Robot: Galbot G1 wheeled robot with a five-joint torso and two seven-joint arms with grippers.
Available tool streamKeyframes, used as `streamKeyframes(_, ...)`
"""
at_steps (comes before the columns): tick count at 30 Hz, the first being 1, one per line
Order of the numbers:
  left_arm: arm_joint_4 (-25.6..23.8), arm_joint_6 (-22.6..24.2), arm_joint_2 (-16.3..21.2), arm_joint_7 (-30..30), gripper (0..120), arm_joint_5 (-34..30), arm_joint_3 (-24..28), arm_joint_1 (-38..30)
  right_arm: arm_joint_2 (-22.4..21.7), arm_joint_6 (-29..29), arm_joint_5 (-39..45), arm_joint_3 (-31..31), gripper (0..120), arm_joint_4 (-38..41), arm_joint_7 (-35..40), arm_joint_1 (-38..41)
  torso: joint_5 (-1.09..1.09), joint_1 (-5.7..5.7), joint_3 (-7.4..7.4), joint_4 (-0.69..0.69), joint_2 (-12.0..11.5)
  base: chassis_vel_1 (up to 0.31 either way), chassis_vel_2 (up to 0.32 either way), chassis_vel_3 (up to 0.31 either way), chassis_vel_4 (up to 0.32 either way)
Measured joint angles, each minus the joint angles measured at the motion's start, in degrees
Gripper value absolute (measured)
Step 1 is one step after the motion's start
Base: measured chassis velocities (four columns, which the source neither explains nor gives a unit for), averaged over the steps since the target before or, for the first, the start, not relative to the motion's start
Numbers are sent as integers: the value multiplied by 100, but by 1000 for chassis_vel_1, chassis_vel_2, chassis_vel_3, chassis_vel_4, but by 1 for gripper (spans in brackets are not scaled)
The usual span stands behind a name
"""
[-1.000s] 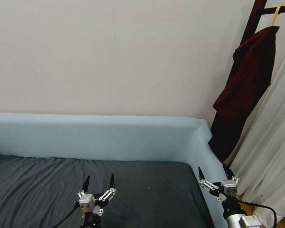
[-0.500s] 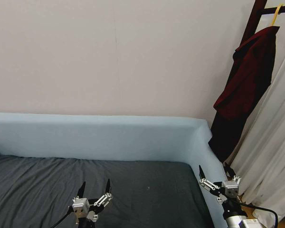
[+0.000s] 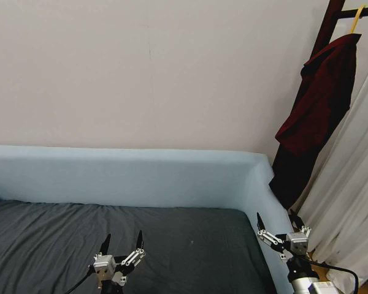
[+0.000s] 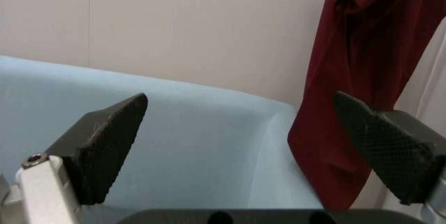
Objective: Pick up the clothes from the sofa and hang them on the clothes hanger.
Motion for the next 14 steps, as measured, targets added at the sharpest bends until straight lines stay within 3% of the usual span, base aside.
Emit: streamKeyframes(14, 7, -3, 0, 0, 100, 1, 2, -4, -4, 2, 5, -7, 100, -4, 1, 6, 0, 0, 0, 0, 0, 0, 0, 0, 0)
